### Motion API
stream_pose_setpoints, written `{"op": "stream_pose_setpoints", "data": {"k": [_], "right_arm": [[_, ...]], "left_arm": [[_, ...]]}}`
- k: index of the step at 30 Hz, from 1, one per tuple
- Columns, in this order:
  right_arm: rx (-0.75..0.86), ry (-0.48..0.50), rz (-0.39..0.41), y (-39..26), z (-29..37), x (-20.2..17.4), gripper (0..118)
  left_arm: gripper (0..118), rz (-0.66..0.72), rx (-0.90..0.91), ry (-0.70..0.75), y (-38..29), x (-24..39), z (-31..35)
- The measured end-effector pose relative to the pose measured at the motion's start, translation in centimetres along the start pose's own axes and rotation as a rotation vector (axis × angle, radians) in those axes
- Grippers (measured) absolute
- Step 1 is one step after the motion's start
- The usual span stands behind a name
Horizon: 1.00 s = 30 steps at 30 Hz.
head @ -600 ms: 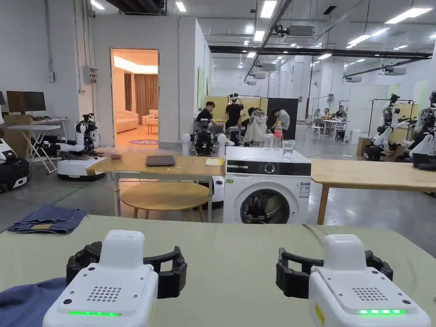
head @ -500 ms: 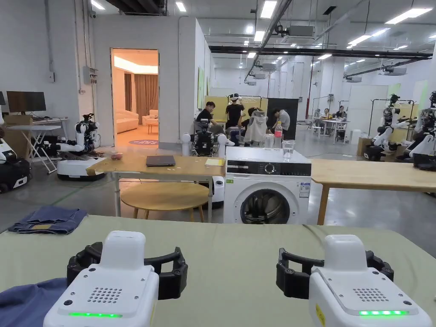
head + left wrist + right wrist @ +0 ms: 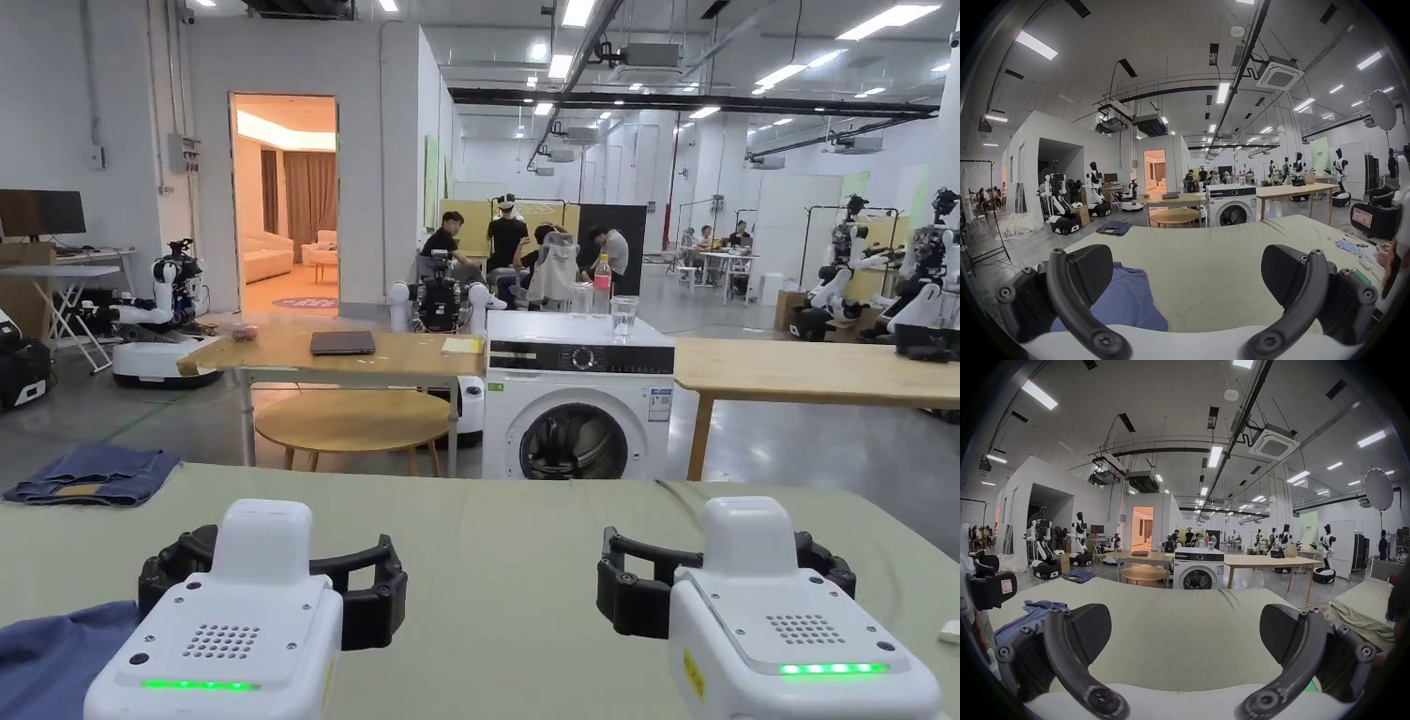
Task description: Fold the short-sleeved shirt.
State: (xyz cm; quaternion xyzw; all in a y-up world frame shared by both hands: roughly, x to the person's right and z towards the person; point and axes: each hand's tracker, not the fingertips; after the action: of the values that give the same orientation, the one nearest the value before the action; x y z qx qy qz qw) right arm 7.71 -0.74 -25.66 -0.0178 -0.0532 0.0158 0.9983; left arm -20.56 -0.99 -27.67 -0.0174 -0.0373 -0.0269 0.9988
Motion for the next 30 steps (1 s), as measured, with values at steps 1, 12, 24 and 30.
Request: {"op": "stream_pose_setpoints", "data": {"k": [1,12,24,30], "right_arm": [[0.001,0.000,0.000,0.02,0.05,-0.02,118],[0.004,-0.012,0.009,-0.10,0.22,-0.11,118],[-0.001,-0.019,0.029,-0.62,-0.04,-0.27,118],[-0.011,-0.029,0.022,-0.95,-0.14,-0.10,118]], "left_arm": [[118,-0.001,0.000,0.000,0.00,0.01,0.02],[118,-0.003,0.007,0.002,0.03,-0.01,0.37],[118,-0.030,0.014,0.017,-0.18,0.14,0.49],[118,-0.027,0.009,0.003,-0.30,0.38,0.43]]}}
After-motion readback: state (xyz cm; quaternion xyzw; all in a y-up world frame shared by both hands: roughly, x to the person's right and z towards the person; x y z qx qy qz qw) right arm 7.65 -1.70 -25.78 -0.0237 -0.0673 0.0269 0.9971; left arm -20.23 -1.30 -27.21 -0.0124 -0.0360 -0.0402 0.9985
